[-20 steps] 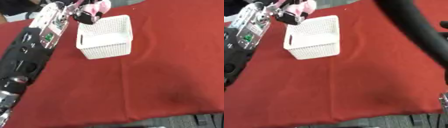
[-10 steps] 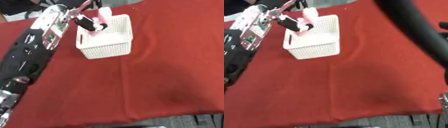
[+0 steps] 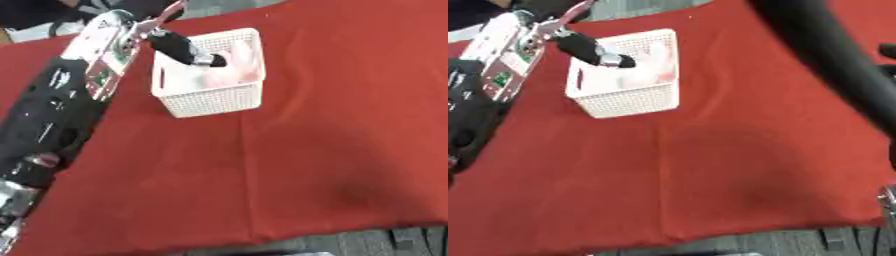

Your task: Pick up objects on the table and place them in the box.

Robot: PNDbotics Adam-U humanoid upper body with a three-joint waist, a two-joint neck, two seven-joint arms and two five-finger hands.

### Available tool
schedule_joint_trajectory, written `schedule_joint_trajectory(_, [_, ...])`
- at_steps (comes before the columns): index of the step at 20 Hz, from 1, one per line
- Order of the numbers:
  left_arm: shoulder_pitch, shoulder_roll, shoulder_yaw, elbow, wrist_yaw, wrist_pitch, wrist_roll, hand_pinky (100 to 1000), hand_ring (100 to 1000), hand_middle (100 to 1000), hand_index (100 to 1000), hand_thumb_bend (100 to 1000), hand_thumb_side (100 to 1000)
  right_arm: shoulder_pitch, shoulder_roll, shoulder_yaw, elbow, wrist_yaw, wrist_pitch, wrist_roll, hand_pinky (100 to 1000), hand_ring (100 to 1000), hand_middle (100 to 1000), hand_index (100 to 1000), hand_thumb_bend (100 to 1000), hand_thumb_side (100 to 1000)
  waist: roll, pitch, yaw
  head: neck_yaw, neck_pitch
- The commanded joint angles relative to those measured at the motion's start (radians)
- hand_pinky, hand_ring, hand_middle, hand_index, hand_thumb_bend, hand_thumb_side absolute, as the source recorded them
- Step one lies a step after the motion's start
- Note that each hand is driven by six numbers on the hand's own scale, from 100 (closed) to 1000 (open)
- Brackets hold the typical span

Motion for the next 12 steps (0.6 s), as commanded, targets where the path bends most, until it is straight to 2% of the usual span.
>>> schedule_joint_trajectory(1, [-0.009, 0.019, 0.016, -0.026, 0.035, -0.005, 0.051, 531, 785, 817, 883, 166, 657, -0.009, -0.017, 0.000, -0.019, 0.003, 0.000, 0.002, 620, 788, 816, 826, 100, 700, -0.006, -0.012, 0.002, -0.009, -0.004])
schedule_joint_trajectory(2, [-0.004, 0.019, 0.019, -0.047, 0.088, -0.015, 0.107, 472, 740, 769, 843, 100, 640, -0.009, -0.016, 0.001, -0.019, 0.003, 0.000, 0.002, 619, 789, 816, 827, 100, 699, -0.006, -0.011, 0.003, -0.009, -0.004])
schedule_joint_trajectory(4, [0.019, 0.027, 0.005, -0.091, 0.249, -0.066, 0.219, 453, 715, 746, 831, 100, 660, -0.009, -0.015, 0.002, -0.019, 0.004, 0.002, 0.004, 619, 789, 816, 830, 100, 699, -0.005, -0.008, 0.004, -0.010, -0.004])
schedule_joint_trajectory(5, [0.041, 0.033, -0.007, -0.124, 0.366, -0.108, 0.263, 449, 713, 746, 831, 100, 668, -0.008, -0.014, 0.003, -0.019, 0.005, 0.003, 0.005, 619, 790, 816, 831, 100, 691, -0.005, -0.006, 0.005, -0.010, -0.004])
schedule_joint_trajectory(6, [0.063, 0.040, -0.016, -0.158, 0.476, -0.141, 0.293, 452, 709, 741, 831, 100, 723, -0.009, -0.013, 0.003, -0.019, 0.006, 0.004, 0.006, 619, 790, 816, 842, 100, 696, -0.005, -0.004, 0.005, -0.010, -0.004])
schedule_joint_trajectory(7, [0.091, 0.047, -0.020, -0.203, 0.581, -0.168, 0.314, 452, 709, 741, 831, 100, 731, -0.009, -0.012, 0.003, -0.019, 0.007, 0.004, 0.006, 619, 790, 816, 844, 100, 696, -0.005, -0.001, 0.006, -0.011, -0.004])
schedule_joint_trajectory(8, [0.119, 0.052, -0.021, -0.247, 0.668, -0.185, 0.325, 475, 719, 748, 840, 100, 781, -0.008, -0.010, 0.002, -0.019, 0.008, 0.005, 0.005, 618, 790, 816, 854, 100, 695, -0.006, 0.001, 0.006, -0.012, -0.004])
schedule_joint_trajectory(9, [0.148, 0.057, -0.017, -0.292, 0.742, -0.197, 0.328, 465, 714, 744, 836, 100, 778, -0.008, -0.009, 0.002, -0.019, 0.009, 0.006, 0.005, 618, 790, 816, 850, 100, 695, -0.007, 0.002, 0.007, -0.013, -0.004])
schedule_joint_trajectory(10, [0.173, 0.059, -0.010, -0.331, 0.794, -0.204, 0.327, 512, 740, 763, 850, 100, 814, -0.007, -0.007, 0.002, -0.019, 0.010, 0.006, 0.004, 618, 790, 817, 861, 100, 696, -0.008, 0.003, 0.009, -0.013, -0.004])
schedule_joint_trajectory(12, [0.236, 0.053, 0.016, -0.409, 0.867, -0.224, 0.323, 545, 759, 777, 864, 100, 892, -0.003, -0.004, 0.001, -0.019, 0.013, 0.007, 0.002, 618, 790, 817, 862, 100, 698, -0.012, 0.005, 0.016, -0.014, -0.004])
